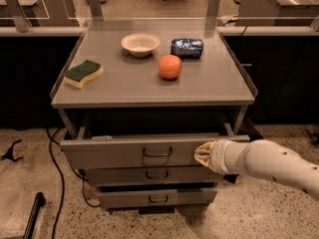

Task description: Close top drawer

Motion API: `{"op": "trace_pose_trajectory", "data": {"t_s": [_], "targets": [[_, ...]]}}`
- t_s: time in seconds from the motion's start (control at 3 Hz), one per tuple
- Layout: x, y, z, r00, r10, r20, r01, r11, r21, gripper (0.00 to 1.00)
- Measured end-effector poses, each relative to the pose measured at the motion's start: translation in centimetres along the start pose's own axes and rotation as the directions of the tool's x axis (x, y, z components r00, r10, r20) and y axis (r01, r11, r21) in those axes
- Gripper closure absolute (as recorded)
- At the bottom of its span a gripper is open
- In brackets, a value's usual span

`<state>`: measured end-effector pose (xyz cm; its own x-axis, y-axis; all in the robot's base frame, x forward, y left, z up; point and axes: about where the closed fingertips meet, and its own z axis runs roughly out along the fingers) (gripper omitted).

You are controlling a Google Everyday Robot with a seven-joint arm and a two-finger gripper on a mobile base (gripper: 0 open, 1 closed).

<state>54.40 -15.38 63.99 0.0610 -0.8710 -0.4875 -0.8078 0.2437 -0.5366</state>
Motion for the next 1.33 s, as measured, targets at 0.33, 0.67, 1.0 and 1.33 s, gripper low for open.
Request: {"op": "trace_pose_trajectory", "data": {"t_s": [0.33, 0.67, 1.0, 1.33], "targets": [[-0.2, -1.7, 1.4, 1.000, -0.004, 0.010, 0.004, 0.9994, 0.035, 1.00], [-0.3, -3.5, 2.6, 1.000, -0.007, 0.011, 0.006, 0.9980, 0.062, 1.00], [-0.6, -5.0, 3.8, 1.000, -0.012, 0.010, 0.011, 0.9969, 0.078, 1.00], [-0.6, -4.9, 3.7, 1.000, -0.012, 0.010, 0.011, 0.9968, 0.079, 1.00]]}}
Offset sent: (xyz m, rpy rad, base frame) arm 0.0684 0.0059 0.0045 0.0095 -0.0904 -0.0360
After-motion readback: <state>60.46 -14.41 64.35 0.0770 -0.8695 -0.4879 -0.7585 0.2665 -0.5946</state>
